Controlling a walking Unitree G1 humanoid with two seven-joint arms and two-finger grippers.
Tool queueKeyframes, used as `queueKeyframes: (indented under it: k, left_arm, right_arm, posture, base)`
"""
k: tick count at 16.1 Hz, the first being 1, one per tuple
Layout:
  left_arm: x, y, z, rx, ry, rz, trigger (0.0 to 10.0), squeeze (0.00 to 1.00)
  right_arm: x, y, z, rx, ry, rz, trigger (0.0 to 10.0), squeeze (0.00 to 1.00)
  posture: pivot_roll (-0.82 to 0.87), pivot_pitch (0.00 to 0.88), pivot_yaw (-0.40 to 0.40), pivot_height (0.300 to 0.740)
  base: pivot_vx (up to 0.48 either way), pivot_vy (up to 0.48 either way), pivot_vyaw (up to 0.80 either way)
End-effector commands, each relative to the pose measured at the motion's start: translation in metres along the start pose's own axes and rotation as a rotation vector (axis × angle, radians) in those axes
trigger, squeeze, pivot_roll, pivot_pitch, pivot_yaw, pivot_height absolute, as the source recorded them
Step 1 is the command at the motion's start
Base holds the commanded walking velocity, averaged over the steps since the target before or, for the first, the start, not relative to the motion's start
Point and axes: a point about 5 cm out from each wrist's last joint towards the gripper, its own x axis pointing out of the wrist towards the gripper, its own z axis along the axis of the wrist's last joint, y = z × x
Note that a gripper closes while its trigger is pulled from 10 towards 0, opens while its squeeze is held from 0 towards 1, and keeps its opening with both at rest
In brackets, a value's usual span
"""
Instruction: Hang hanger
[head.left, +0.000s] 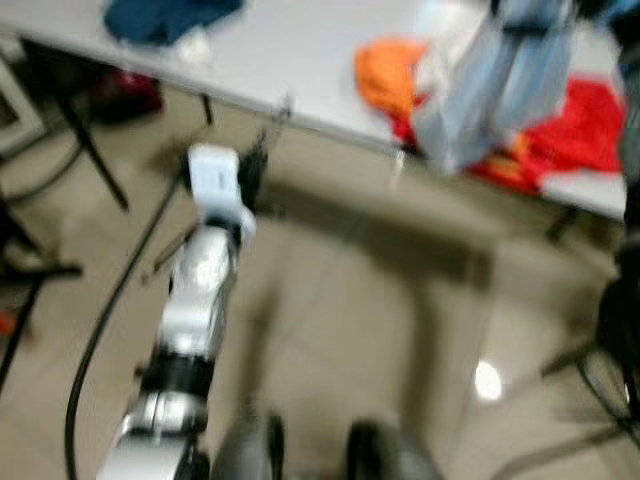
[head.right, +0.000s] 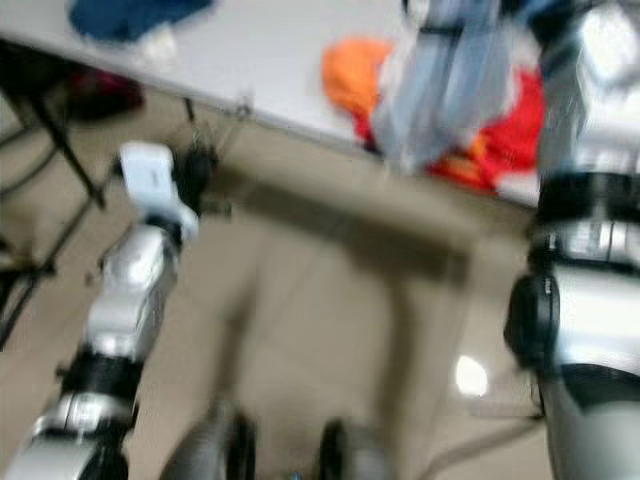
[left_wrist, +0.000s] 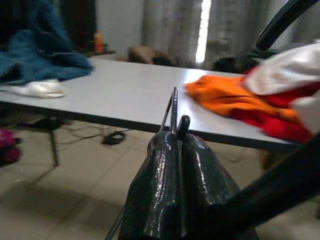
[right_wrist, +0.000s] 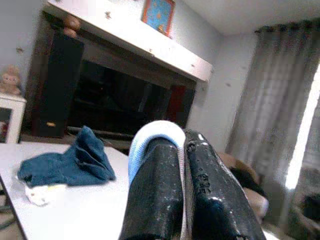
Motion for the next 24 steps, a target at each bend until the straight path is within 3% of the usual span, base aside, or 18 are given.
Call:
queueKeyframes:
  k: [1, 3, 5, 7, 9, 13, 15, 17, 19, 22, 24]
  left_arm:
    - [0.001, -0.003, 0.003, 0.010, -0.014, -0.015, 10.0, 0.00]
    - [0.000, -0.004, 0.003, 0.008, -0.014, -0.020, 10.0, 0.00]
    - [-0.001, -0.004, 0.003, 0.007, -0.014, -0.019, 10.0, 0.00]
    - [-0.001, -0.004, 0.003, 0.007, -0.012, -0.020, 10.0, 0.00]
    - [-0.002, -0.003, 0.003, 0.008, -0.010, -0.019, 10.0, 0.00]
    - [-0.004, -0.002, 0.002, 0.011, -0.005, -0.017, 10.0, 0.00]
    - [-0.004, -0.002, 0.002, 0.014, -0.004, -0.020, 10.0, 0.00]
    - [-0.004, -0.001, 0.002, 0.015, -0.003, -0.019, 10.0, 0.00]
    - [-0.005, 0.000, 0.002, 0.018, -0.003, -0.017, 10.0, 0.00]
    - [-0.004, 0.003, 0.003, 0.052, -0.005, -0.011, 10.0, 0.00]
    - [0.000, 0.011, 0.008, 0.076, -0.013, -0.001, 10.0, 0.00]
  right_arm:
    - [-0.001, 0.000, 0.006, 0.002, -0.019, 0.008, 0.0, 0.00]
    - [-0.004, 0.012, -0.009, 0.075, 0.056, 0.061, 0.0, 0.00]
    - [-0.005, 0.042, -0.017, 0.119, 0.083, 0.180, 0.0, 0.00]
    - [-0.006, 0.073, -0.011, 0.166, 0.050, 0.309, 0.0, 0.00]
    - [-0.009, 0.089, -0.005, 0.184, 0.037, 0.383, 0.0, 0.00]
    - [-0.024, 0.090, -0.018, 0.223, 0.126, 0.363, 0.0, 0.00]
    - [-0.032, 0.100, -0.028, 0.275, 0.169, 0.361, 0.0, 0.00]
    - [-0.045, 0.107, -0.047, 0.252, 0.255, 0.379, 0.0, 0.00]
    - [-0.056, 0.097, -0.065, 0.209, 0.343, 0.341, 0.0, 0.00]
    - [-0.078, 0.070, -0.103, 0.162, 0.522, 0.174, 0.0, 0.00]
    - [-0.099, 0.059, -0.134, 0.202, 0.663, 0.019, 0.0, 0.00]
  posture:
    - [-0.10, 0.118, -0.036, 0.740]
    - [-0.10, 0.123, -0.034, 0.740]
    - [-0.10, 0.129, -0.037, 0.740]
    - [-0.10, 0.131, -0.039, 0.740]
    - [-0.10, 0.134, -0.041, 0.740]
    - [-0.10, 0.139, -0.042, 0.740]
    - [-0.10, 0.140, -0.043, 0.740]
    - [-0.10, 0.142, -0.044, 0.740]
    - [-0.10, 0.141, -0.045, 0.740]
    - [-0.10, 0.139, -0.044, 0.740]
    - [-0.10, 0.131, -0.044, 0.740]
  base:
    - [0.000, 0.000, 0.00]
    - [0.000, 0.000, 0.00]
    - [0.000, 0.000, 0.00]
    - [0.000, 0.000, 0.00]
    - [0.000, 0.000, 0.00]
    - [0.000, 0.000, 0.00]
    - [0.000, 0.000, 0.00]
    - [0.000, 0.000, 0.00]
    - [0.000, 0.000, 0.00]
    - [0.000, 0.000, 0.00]
    - [0.000, 0.000, 0.00]
